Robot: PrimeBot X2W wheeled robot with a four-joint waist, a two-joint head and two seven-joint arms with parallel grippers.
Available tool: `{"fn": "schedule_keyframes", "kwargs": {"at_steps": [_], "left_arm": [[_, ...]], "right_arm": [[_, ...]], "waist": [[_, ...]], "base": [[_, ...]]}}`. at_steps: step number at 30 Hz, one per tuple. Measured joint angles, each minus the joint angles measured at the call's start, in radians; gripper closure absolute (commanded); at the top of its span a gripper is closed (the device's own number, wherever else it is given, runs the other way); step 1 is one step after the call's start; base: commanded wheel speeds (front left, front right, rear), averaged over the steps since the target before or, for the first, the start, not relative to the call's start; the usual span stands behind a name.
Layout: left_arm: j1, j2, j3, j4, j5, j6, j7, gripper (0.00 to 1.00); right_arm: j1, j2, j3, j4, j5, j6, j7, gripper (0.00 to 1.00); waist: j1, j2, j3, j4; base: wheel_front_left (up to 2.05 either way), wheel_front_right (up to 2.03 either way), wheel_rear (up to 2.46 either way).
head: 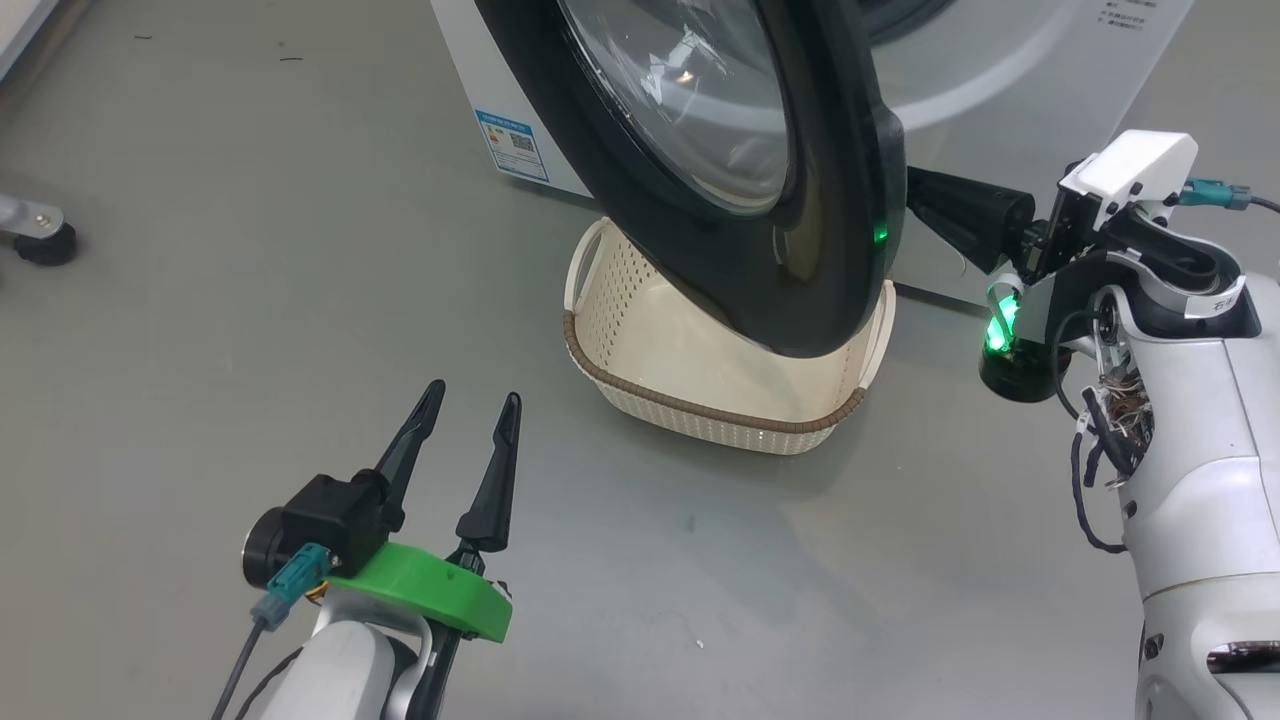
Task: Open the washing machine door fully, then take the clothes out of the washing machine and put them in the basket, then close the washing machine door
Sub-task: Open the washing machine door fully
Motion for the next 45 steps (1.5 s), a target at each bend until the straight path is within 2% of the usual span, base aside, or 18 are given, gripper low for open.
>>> {"fn": "schedule_keyframes", "kwargs": {"at_steps": [6,10,23,34,45], "left_arm": [[0.012,0.000,0.001,0.002,0.006,0.000,0.000,0.00],[0.021,0.001,-0.003,0.003,0.045,0.000,0.000,0.00],[0.038,0.001,-0.006,-0.001,0.041,0.000,0.000,0.00],[0.039,0.001,-0.006,-0.009,0.038,0.000,0.000,0.00],[0.040,0.001,-0.004,-0.016,0.035,0.000,0.000,0.00]], "right_arm": [[0.036,0.004,0.041,0.001,0.020,0.000,0.013,1.00],[0.057,0.001,0.087,0.003,0.100,0.000,0.026,1.00],[0.083,0.000,0.279,-0.047,0.253,-0.001,0.027,1.00],[0.094,0.001,0.436,-0.100,0.329,-0.001,-0.016,1.00],[0.095,-0.001,0.524,-0.134,0.376,-0.001,-0.079,1.00]], "waist": [[0.0000,0.0000,-0.020,0.002],[0.0000,0.0000,-0.030,0.006],[0.0000,0.0000,-0.035,0.020],[0.0000,0.0000,-0.030,0.040],[0.0000,0.0000,-0.024,0.051]], "base": [[0.00,0.00,0.00],[0.00,0.00,0.00],[0.00,0.00,0.00],[0.00,0.00,0.00],[0.00,0.00,0.00]]}}
